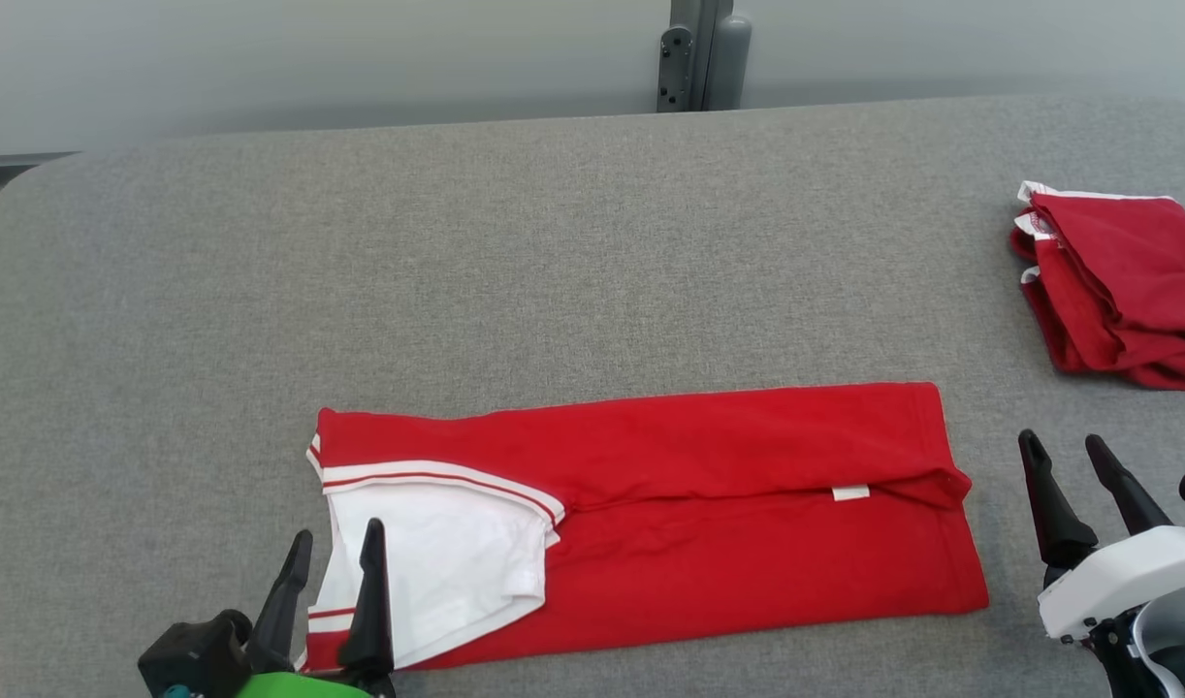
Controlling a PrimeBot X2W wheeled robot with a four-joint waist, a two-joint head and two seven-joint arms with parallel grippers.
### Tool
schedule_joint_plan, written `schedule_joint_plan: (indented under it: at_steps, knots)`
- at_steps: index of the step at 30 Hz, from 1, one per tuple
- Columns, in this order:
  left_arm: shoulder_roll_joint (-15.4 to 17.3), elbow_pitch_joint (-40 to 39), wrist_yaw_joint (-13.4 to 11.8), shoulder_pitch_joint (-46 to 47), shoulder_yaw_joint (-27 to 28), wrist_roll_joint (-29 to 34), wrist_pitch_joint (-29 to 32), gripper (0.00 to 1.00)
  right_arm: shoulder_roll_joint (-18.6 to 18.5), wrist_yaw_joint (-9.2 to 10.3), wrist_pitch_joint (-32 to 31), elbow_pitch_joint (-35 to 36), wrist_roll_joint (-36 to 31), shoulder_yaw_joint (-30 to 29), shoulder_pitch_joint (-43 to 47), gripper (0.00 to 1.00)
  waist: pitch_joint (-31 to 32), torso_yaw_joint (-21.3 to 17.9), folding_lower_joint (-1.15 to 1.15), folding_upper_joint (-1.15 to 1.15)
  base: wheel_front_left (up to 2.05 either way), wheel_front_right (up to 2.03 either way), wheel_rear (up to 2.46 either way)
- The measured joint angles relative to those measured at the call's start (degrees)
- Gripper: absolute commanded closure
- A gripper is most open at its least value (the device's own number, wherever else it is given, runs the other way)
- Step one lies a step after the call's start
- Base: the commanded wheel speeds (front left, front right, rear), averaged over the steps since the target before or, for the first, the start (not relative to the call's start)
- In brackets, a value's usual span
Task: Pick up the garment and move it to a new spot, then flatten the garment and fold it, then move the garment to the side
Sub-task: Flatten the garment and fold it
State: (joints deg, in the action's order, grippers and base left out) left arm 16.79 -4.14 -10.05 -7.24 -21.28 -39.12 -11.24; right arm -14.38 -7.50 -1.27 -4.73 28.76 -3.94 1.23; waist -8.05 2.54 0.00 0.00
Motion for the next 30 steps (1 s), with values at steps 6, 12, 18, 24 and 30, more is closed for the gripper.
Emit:
schedule_joint_plan:
  at_steps: [6,12,18,24,30]
  knots:
    - [-1.9,3.5,0.0,2.4,-1.5,1.2,-1.0,0.00,2.5,0.01,-2.9,-3.7,-1.4,0.2,-3.0,0.00,1.5,0.0,0.00,0.00,0.00,0.00,0.00]
    - [-3.1,6.4,1.0,3.8,-2.4,2.0,-1.6,0.00,3.9,0.01,-4.1,-13.9,-2.1,2.7,-8.6,0.00,2.2,0.6,0.00,0.00,0.00,0.00,0.00]
    - [-3.2,7.6,1.2,4.1,-2.4,2.1,-2.0,0.00,4.2,0.01,-2.8,-23.4,-2.8,5.0,-10.8,0.00,2.5,2.0,0.00,0.00,0.00,0.00,0.00]
    - [-3.2,7.8,1.2,4.0,-2.0,2.1,-2.4,0.00,3.4,0.00,-1.2,-27.7,-2.3,7.2,-10.8,0.00,2.9,2.6,0.00,0.00,0.00,0.00,0.00]
    - [-3.1,7.6,1.1,3.7,-1.8,2.1,-2.5,0.00,2.6,0.00,-1.1,-30.2,-1.6,10.1,-12.3,0.68,3.0,2.1,0.00,0.00,0.00,0.00,0.00]
